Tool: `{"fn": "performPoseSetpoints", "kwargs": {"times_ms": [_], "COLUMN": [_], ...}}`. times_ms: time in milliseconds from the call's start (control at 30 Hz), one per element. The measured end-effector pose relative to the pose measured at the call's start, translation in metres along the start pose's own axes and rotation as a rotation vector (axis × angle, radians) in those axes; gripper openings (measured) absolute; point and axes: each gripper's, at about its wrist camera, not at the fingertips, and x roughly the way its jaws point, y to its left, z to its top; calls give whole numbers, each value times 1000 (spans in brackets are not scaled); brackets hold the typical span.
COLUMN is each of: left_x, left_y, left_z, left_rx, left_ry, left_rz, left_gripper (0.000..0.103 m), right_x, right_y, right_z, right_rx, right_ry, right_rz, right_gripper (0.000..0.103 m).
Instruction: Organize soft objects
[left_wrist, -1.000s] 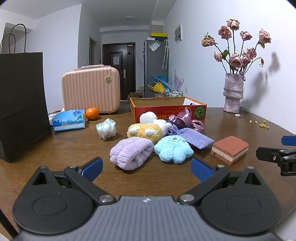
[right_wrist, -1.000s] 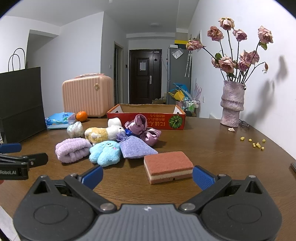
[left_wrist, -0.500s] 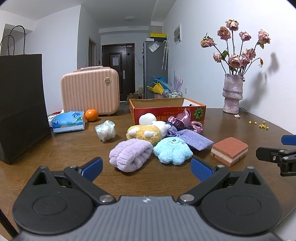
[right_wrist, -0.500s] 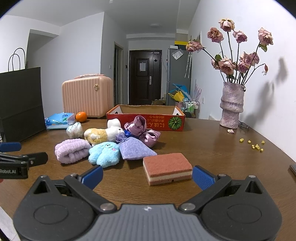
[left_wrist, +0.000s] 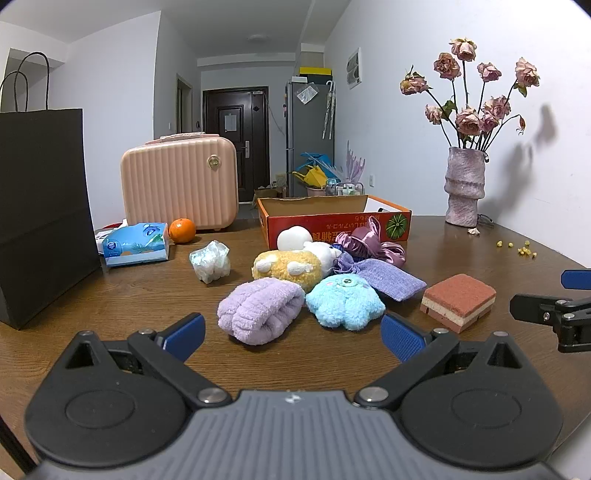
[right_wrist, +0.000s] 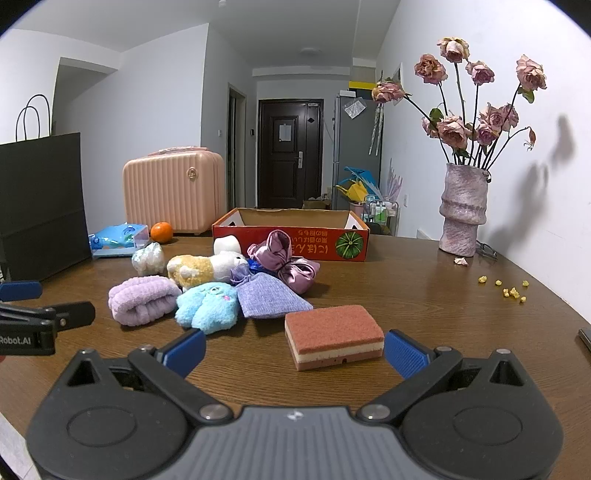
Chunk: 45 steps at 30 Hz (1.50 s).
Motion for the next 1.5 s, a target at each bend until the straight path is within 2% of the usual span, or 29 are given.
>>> {"fn": "performPoseSetpoints", "kwargs": {"times_ms": [1267,1500], "left_x": [-1,15], "left_y": [-2,1], "left_z": [2,6], "left_rx": [3,-2], "left_ry": [-1,8], "left_rz": [2,6], "left_gripper": [103,103], "right_x": [11,23], "right_y": [-5,-4], "right_z": [-2,1], "right_rx": [-14,-34], "right_ry": [9,19], "right_rz": [-7,-11], "right_gripper": [103,103]}}
